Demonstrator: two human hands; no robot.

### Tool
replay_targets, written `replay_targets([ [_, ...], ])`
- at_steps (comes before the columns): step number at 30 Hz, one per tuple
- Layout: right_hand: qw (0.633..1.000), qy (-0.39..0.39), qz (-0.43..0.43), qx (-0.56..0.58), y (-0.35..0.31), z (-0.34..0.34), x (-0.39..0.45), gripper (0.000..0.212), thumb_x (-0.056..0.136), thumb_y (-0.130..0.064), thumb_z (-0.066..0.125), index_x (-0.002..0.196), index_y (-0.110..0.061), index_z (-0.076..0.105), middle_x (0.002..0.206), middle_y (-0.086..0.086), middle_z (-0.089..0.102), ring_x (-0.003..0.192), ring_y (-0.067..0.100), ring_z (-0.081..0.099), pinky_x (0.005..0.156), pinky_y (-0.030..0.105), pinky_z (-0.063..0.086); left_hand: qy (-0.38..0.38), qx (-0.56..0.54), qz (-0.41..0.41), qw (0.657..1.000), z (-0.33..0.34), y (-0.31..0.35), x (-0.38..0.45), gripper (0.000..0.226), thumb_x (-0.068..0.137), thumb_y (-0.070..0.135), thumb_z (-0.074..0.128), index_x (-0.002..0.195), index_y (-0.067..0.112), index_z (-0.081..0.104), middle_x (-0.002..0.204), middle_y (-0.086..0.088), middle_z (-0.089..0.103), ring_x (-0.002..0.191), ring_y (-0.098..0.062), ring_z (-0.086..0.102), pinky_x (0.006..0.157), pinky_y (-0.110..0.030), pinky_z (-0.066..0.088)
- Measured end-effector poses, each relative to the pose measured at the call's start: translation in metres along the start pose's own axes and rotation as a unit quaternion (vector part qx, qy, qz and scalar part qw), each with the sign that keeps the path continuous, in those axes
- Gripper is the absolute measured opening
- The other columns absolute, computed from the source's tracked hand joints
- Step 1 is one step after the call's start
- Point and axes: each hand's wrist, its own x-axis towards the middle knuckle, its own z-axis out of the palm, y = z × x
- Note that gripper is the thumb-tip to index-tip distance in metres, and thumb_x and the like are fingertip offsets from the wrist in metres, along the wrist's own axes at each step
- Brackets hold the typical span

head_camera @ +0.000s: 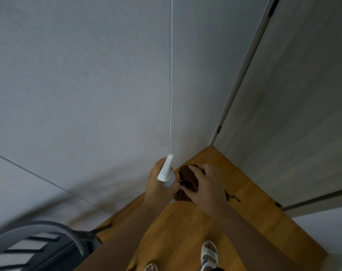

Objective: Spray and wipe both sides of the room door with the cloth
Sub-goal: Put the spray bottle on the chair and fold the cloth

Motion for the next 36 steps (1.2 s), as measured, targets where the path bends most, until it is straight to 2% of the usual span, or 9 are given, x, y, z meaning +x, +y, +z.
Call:
replay_targets([
  [5,1.000,0.003,0.004,0.008,-0.062,0.021,-0.040,0.071,0.068,-0.055,0.090,0.126,-0.020,0.066,0.107,0.001,0.056,0.092,0.017,0.058,0.076,0.026,0.055,-0.003,-0.020,-0.027,0.999,-0.058,-0.028,-0.041,0.071,0.077,-0.005,0.085,0.125,0.026,0.042,0.108,0.004,0.057,0.098,-0.004,0.061,0.075,-0.006,0.049],
  [9,1.000,-0.020,0.001,0.024,-0.102,0.028,-0.065,0.072,0.072,-0.057,0.087,0.130,-0.022,0.064,0.109,-0.002,0.055,0.092,0.012,0.057,0.076,0.018,0.048,0.011,-0.017,-0.055,0.998,-0.095,-0.038,-0.078,0.069,0.081,0.001,0.085,0.120,0.037,0.041,0.109,0.004,0.058,0.099,-0.007,0.060,0.075,-0.008,0.051],
  [13,0.997,-0.044,-0.043,0.053,-0.132,0.036,-0.080,0.069,0.075,-0.060,0.083,0.131,-0.023,0.063,0.109,-0.003,0.054,0.092,0.013,0.056,0.075,0.019,0.049,0.061,-0.009,-0.065,0.996,-0.125,-0.046,-0.114,0.067,0.082,0.003,0.084,0.117,0.042,0.042,0.111,0.004,0.060,0.098,0.003,0.058,0.074,-0.010,0.051],
  [20,0.984,-0.086,-0.107,0.115,-0.176,0.042,-0.105,0.064,0.078,-0.069,0.062,0.122,-0.023,0.063,0.104,-0.003,0.052,0.090,0.016,0.056,0.074,0.028,0.055,0.162,-0.011,-0.101,0.982,-0.169,-0.048,-0.171,0.063,0.079,0.006,0.088,0.121,0.027,0.046,0.111,0.006,0.060,0.099,0.005,0.058,0.077,-0.008,0.050],
  [24,0.977,-0.109,-0.144,0.116,-0.205,0.047,-0.119,0.066,0.077,-0.072,0.060,0.121,-0.024,0.063,0.101,-0.004,0.049,0.086,0.015,0.053,0.072,0.030,0.054,0.207,-0.015,-0.118,0.971,-0.196,-0.048,-0.198,0.060,0.079,0.004,0.085,0.120,0.026,0.047,0.110,0.003,0.061,0.096,-0.001,0.061,0.075,-0.014,0.052],
  [27,0.972,-0.119,-0.157,0.128,-0.229,0.050,-0.129,0.067,0.076,-0.072,0.059,0.122,-0.024,0.063,0.101,-0.006,0.047,0.083,0.013,0.051,0.071,0.030,0.053,0.230,-0.023,-0.130,0.964,-0.218,-0.048,-0.216,0.062,0.079,0.004,0.084,0.115,0.036,0.045,0.110,0.002,0.063,0.096,-0.008,0.064,0.075,-0.020,0.054],
  [31,0.967,-0.119,-0.178,0.136,-0.261,0.057,-0.137,0.066,0.076,-0.073,0.061,0.121,-0.024,0.064,0.101,-0.007,0.046,0.081,0.010,0.047,0.069,0.025,0.049,0.252,-0.018,-0.127,0.959,-0.248,-0.053,-0.237,0.062,0.078,0.000,0.085,0.112,0.036,0.046,0.108,0.006,0.061,0.096,0.002,0.061,0.075,-0.013,0.054],
  [34,0.966,-0.112,-0.194,0.132,-0.294,0.065,-0.143,0.066,0.075,-0.072,0.065,0.121,-0.025,0.064,0.101,-0.007,0.048,0.078,0.007,0.045,0.068,0.020,0.043,0.263,-0.018,-0.132,0.956,-0.280,-0.064,-0.255,0.065,0.079,0.001,0.086,0.112,0.040,0.046,0.110,0.008,0.060,0.097,0.002,0.061,0.076,-0.015,0.055],
  [36,0.965,-0.121,-0.195,0.129,-0.318,0.075,-0.150,0.067,0.075,-0.072,0.066,0.123,-0.025,0.064,0.102,-0.006,0.050,0.077,0.009,0.051,0.067,0.020,0.047,0.267,-0.017,-0.133,0.954,-0.305,-0.080,-0.268,0.063,0.078,0.003,0.087,0.115,0.037,0.048,0.110,0.008,0.061,0.097,0.000,0.062,0.076,-0.018,0.055],
])
